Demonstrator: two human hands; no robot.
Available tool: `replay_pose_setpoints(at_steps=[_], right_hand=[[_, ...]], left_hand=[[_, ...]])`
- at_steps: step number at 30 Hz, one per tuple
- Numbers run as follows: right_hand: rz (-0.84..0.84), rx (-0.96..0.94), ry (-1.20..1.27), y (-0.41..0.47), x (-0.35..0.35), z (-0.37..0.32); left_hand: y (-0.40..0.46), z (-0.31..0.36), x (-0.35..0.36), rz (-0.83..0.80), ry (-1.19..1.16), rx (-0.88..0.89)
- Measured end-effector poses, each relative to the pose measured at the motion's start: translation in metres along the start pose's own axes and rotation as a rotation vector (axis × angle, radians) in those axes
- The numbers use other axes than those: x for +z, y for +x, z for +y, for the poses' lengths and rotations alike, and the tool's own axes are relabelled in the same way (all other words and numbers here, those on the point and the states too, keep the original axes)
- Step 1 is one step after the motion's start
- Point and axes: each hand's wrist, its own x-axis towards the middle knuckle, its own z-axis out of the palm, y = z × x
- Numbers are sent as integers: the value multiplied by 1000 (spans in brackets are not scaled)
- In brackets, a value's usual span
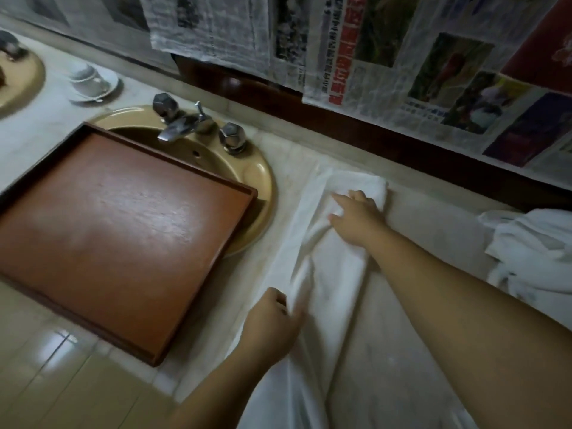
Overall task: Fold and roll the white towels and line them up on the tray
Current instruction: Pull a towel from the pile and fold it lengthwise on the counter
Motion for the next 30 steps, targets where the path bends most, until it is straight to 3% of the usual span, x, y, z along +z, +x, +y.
replay_pose_setpoints(at_steps=[5,9,14,19,24,30], right_hand=[[-15,7,-81,16,8,2],[-35,-1,-107,27,13,6],[-31,-19,-123,24,15,7],[-29,-14,-145,22,17,4],[0,-14,-149,13,9,-7],[112,18,-150,19,-8,-18]], left_hand=[[-26,-35,13,-163,-76,-34],[-55,-60,9,-178,-166,-49],[-94,-91,-31,-185,-144,166],[-100,-153,-50,-13,184,45],[-107,-169,-59,-96,43,47],[-94,-157,-46,151,171,32]])
